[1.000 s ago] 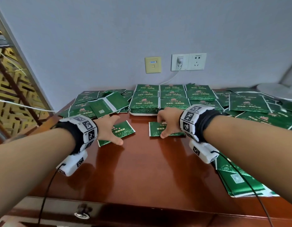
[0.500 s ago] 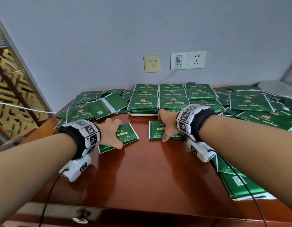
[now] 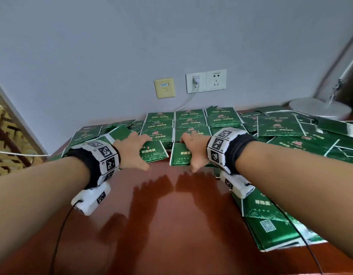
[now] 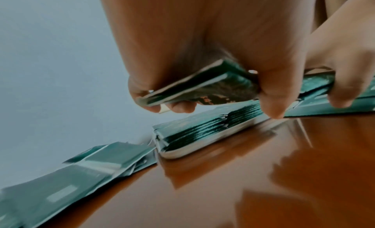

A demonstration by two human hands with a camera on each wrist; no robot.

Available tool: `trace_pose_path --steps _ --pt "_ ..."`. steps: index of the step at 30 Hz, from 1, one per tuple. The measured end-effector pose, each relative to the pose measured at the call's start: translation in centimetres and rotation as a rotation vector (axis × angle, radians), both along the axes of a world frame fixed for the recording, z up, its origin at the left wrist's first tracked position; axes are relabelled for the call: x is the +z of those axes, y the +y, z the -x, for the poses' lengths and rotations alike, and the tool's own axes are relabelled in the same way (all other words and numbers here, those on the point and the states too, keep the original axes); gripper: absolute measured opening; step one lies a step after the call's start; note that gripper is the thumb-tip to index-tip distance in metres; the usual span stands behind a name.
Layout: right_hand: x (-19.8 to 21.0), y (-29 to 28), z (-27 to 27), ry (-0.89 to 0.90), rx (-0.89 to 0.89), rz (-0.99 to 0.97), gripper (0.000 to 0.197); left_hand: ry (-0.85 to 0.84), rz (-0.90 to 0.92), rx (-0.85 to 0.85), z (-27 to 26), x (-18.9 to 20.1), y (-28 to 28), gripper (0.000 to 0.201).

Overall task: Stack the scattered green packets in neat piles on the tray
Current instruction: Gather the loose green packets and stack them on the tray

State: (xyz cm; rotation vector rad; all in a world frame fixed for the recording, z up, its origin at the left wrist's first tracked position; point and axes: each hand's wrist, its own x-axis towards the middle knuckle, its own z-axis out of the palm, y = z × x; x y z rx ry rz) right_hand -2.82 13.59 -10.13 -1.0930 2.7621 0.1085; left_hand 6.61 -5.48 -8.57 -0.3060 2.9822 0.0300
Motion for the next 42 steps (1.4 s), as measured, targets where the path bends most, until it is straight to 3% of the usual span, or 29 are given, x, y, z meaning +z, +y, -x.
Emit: trace_pose_path --steps 11,19,26,36,42 --pt "1.5 7.2 8.4 0.168 -0.237 -0.079 0.09 0.102 0.074 -0.192 10.3 0.2 5.7 0.094" --pt "1.4 8.3 12.0 0.135 -0.283 -0.15 0.093 0.066 0.111 -0.232 14.9 -0.5 7.5 0.097" --pt "0.5 7.2 12.4 0.088 -0.202 -0.127 0.095 0.054 0.059 -0.244 15.5 -1.0 7.3 0.097" --pt "0.6 8.5 11.3 0.059 -0.227 -0.089 0.068 0.047 -0.02 -0.294 14.9 -1.3 7.4 0.078" --pt "0.6 7.9 11.3 0.039 -0.206 -0.067 0.066 0.04 -0.033 -0.301 15.4 -1.2 8.3 0.075"
